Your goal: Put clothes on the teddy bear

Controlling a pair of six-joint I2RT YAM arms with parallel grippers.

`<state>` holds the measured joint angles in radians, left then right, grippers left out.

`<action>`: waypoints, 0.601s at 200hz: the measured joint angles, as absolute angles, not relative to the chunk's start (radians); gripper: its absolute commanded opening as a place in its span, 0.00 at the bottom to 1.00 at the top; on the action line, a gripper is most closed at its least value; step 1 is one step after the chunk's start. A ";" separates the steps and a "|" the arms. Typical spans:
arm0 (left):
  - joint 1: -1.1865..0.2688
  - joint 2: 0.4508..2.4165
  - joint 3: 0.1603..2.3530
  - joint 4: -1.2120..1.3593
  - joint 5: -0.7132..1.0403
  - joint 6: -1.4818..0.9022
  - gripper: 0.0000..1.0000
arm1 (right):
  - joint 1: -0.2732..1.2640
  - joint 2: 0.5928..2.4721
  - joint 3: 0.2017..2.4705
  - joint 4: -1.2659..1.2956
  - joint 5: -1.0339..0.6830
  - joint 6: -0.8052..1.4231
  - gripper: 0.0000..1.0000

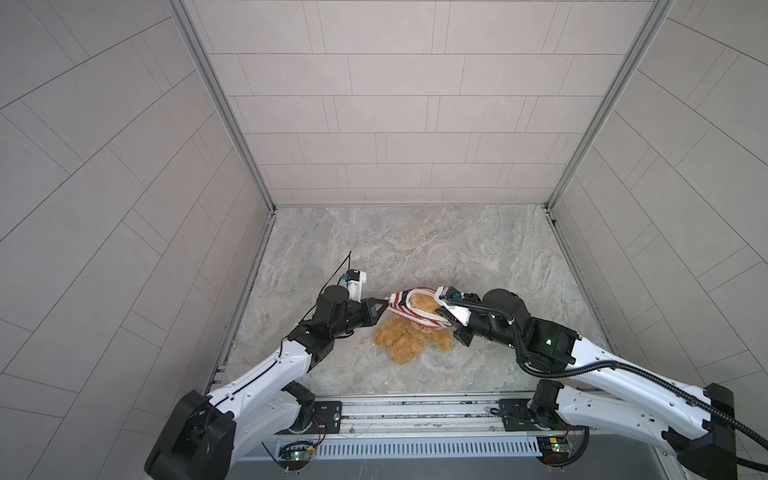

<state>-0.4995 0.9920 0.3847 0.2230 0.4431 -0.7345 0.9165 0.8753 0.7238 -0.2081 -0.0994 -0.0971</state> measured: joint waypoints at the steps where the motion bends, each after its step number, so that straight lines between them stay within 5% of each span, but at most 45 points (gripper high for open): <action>1: -0.500 0.992 0.385 0.221 0.443 -0.733 0.00 | 0.916 0.875 0.723 -0.207 -0.099 -0.097 0.00; 120: -0.625 0.951 0.358 0.270 0.480 -0.683 0.00 | 0.968 0.863 0.709 -0.117 -0.033 -0.070 0.00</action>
